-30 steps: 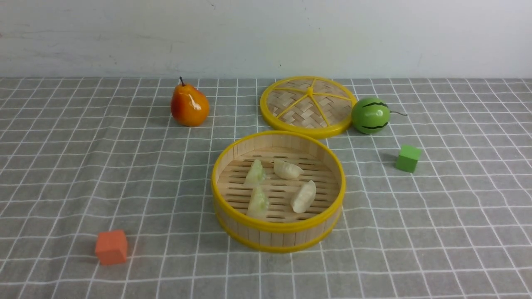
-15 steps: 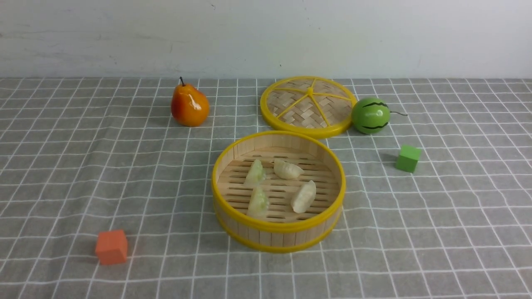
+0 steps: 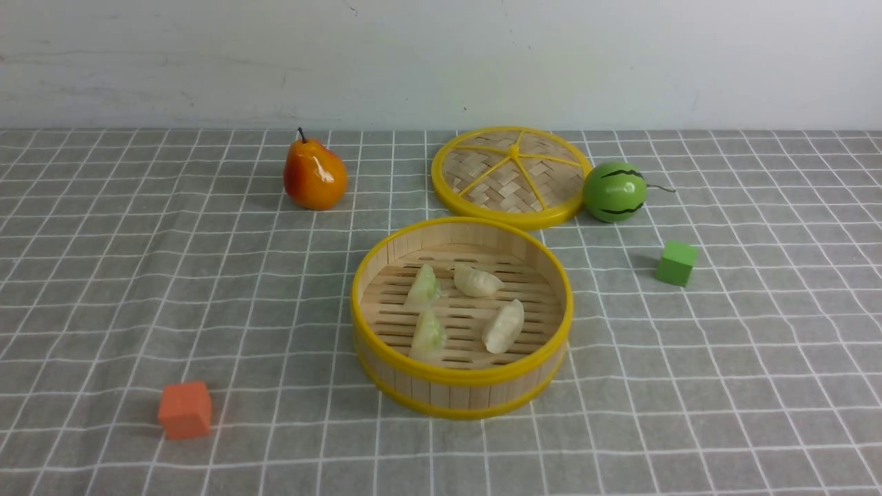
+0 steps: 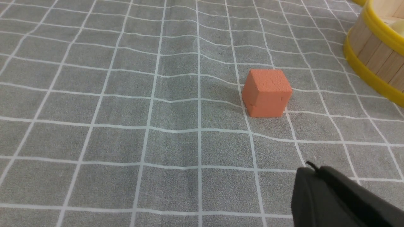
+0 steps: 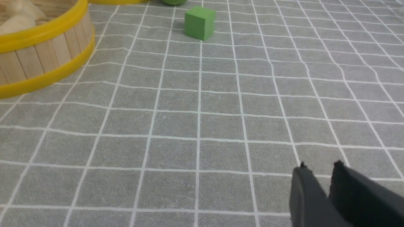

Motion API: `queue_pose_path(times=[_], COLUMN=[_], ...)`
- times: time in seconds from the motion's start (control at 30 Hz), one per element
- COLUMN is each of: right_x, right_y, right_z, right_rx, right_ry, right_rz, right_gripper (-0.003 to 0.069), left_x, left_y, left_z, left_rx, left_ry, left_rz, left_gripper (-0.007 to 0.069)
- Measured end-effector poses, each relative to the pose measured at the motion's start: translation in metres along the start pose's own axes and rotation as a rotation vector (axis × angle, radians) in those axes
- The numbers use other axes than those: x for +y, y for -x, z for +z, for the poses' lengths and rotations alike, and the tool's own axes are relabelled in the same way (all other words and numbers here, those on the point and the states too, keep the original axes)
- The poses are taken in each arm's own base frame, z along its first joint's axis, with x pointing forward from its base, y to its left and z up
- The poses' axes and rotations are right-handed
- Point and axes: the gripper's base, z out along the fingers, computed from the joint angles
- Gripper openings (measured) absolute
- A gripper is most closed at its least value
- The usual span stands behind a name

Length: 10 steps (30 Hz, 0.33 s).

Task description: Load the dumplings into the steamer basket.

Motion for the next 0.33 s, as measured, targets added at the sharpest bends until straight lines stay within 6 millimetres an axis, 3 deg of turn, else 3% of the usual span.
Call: queue_pose_path(times=[0.33], right_x=[0.0], right_y=[0.0], right_z=[0.0], right_rx=[0.0], right_ry=[0.0], right_rz=[0.0], right_gripper=[0.0139], left_x=[0.0], left_y=[0.0], left_z=[0.0], left_rx=[0.0], left_ry=[0.0], left_rz=[0.0], left_gripper=[-0.001])
